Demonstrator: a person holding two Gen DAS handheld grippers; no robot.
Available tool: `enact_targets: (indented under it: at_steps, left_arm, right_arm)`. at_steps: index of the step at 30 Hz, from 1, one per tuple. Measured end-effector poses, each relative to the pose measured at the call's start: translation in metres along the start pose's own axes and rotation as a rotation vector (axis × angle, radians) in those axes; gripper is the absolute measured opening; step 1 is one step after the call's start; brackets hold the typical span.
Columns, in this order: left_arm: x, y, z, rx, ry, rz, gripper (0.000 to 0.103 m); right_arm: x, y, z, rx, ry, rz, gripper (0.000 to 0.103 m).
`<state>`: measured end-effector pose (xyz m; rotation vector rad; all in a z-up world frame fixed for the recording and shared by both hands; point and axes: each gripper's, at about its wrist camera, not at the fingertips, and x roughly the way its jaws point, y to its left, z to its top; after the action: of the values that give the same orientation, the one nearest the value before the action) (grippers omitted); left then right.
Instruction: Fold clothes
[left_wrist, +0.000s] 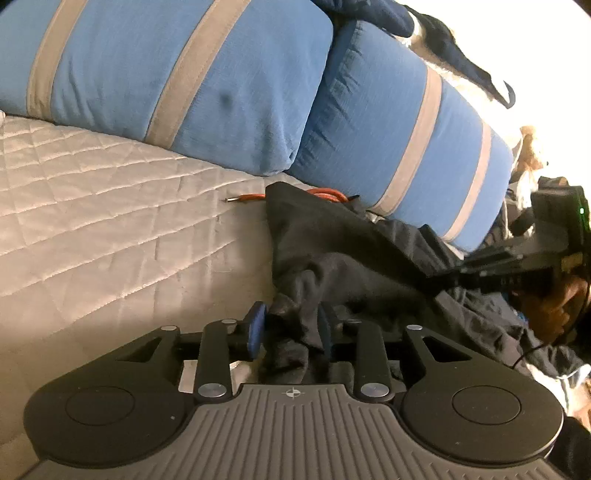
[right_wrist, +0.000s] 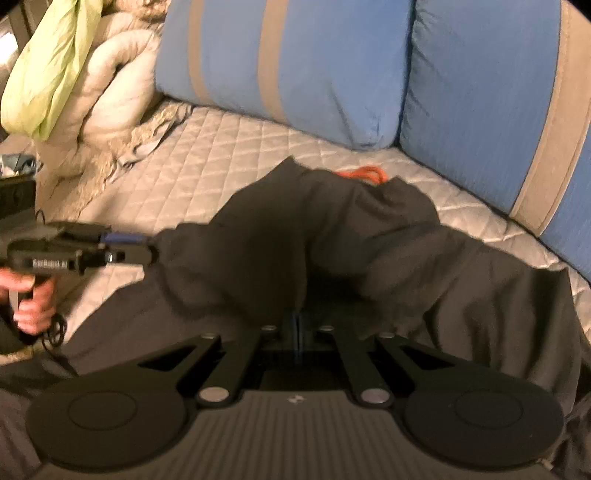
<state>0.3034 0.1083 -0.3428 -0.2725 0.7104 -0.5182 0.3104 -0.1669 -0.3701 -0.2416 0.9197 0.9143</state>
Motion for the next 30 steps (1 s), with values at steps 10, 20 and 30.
enact_targets:
  at_steps: [10, 20, 30]
  left_arm:
    - [0.006, 0.014, 0.003, -0.125, 0.011, -0.043, 0.028]
    - [0.004, 0.008, 0.001, -0.056, 0.007, 0.066, 0.01]
    - [0.002, -0.004, 0.007, 0.01, 0.02, 0.165, 0.009]
  right_arm:
    - [0.003, 0.004, 0.001, -0.042, -0.013, -0.03, 0.001]
    - [-0.004, -0.004, 0.026, -0.042, -0.081, -0.105, 0.05]
    - [-0.031, -0.009, 0.008, -0.046, -0.116, -0.207, 0.07]
